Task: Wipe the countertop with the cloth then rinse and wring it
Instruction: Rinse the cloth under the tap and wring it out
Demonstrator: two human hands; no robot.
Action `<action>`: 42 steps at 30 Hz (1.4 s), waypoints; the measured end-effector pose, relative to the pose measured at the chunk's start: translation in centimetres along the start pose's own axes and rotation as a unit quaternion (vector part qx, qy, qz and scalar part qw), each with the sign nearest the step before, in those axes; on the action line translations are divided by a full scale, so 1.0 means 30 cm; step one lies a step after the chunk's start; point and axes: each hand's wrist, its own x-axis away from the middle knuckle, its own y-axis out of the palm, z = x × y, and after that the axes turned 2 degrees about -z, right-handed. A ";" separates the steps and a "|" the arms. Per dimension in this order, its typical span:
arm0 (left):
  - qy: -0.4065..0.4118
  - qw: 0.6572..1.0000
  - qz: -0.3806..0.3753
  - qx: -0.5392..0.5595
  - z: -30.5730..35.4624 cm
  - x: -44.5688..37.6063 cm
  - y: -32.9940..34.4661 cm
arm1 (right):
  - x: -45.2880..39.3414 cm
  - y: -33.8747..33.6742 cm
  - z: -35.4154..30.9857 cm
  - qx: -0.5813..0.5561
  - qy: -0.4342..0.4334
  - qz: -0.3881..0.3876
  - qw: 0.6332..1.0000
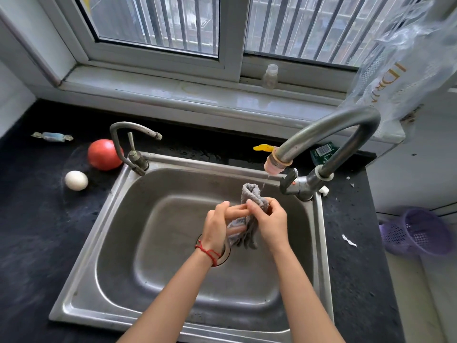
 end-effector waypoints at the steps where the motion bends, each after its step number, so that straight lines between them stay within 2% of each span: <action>1: 0.014 1.000 0.007 0.015 -0.002 -0.008 -0.016 | -0.005 -0.009 0.001 -0.008 0.001 0.002 1.000; 3: 0.089 0.994 0.035 -0.062 -0.016 -0.037 -0.048 | -0.007 -0.026 0.001 -0.057 0.013 -0.024 0.998; 5: 0.120 0.975 -0.040 -0.182 -0.019 -0.046 -0.055 | 0.002 -0.034 -0.012 -0.141 0.029 -0.077 0.987; 6: 0.100 0.973 -0.092 -0.188 -0.030 -0.054 -0.051 | 0.007 -0.033 -0.025 -0.194 0.040 -0.101 0.975; 8: 0.054 0.971 -0.177 -0.154 -0.044 -0.064 -0.032 | 0.009 -0.028 -0.046 -0.260 0.057 -0.100 0.959; 9: 0.028 0.966 -0.217 -0.140 -0.053 -0.071 -0.030 | 0.004 -0.025 -0.051 -0.255 0.056 -0.073 0.963; 11: -0.023 0.956 -0.266 -0.121 -0.066 -0.063 -0.026 | -0.013 -0.021 -0.046 -0.169 0.039 0.015 0.985; 13: -0.065 0.959 -0.257 -0.099 -0.071 -0.044 -0.006 | -0.029 -0.030 -0.033 -0.100 0.025 0.060 0.993; 15: -0.105 0.969 -0.219 -0.051 -0.059 -0.026 0.007 | -0.034 -0.049 -0.019 -0.155 0.037 0.003 0.987; 17: -0.158 0.961 -0.222 0.039 -0.031 -0.012 0.016 | -0.038 -0.073 0.009 -0.276 0.091 -0.054 0.955; 19: -0.247 0.934 -0.237 0.107 0.013 0.004 0.013 | -0.046 -0.077 0.067 -0.356 0.187 -0.104 0.910; 21: -0.277 0.925 -0.235 0.109 0.002 -0.020 0.016 | -0.027 -0.051 0.111 -0.398 0.246 -0.230 0.853; 23: -0.250 0.932 -0.251 0.074 -0.038 -0.021 0.023 | -0.022 -0.018 0.114 -0.464 0.249 -0.298 0.796; 25: -0.291 0.917 -0.254 0.105 -0.043 -0.010 0.022 | -0.033 -0.005 0.070 -0.535 0.215 -0.303 0.759; 27: -0.295 0.895 -0.282 0.178 -0.018 0.050 0.013 | -0.050 -0.005 0.012 -0.509 0.181 -0.285 0.792; 28: -0.300 0.891 -0.290 0.181 0.017 0.090 0.017 | -0.062 -0.008 -0.006 -0.471 0.179 -0.272 0.820; 30: -0.316 0.904 -0.260 0.127 0.034 0.086 0.010 | -0.084 -0.010 -0.021 -0.376 0.185 -0.215 0.882; 32: -0.305 0.929 -0.209 -0.024 0.027 0.063 0.018 | -0.095 0.003 -0.003 -0.277 0.175 -0.130 0.936; 34: -0.245 0.934 -0.149 -0.212 0.005 0.040 0.032 | -0.096 0.026 0.022 -0.166 0.155 -0.056 0.972; 36: -0.190 0.901 -0.117 -0.372 -0.032 0.021 0.031 | -0.093 0.049 0.046 -0.033 0.100 0.001 0.994; 38: -0.140 0.860 -0.087 -0.484 -0.059 0.012 0.029 | -0.086 0.067 0.074 0.048 0.058 0.027 0.997; 42: -0.005 0.742 -0.057 -0.667 -0.089 0.012 0.025 | -0.071 0.080 0.130 0.053 0.098 0.105 0.988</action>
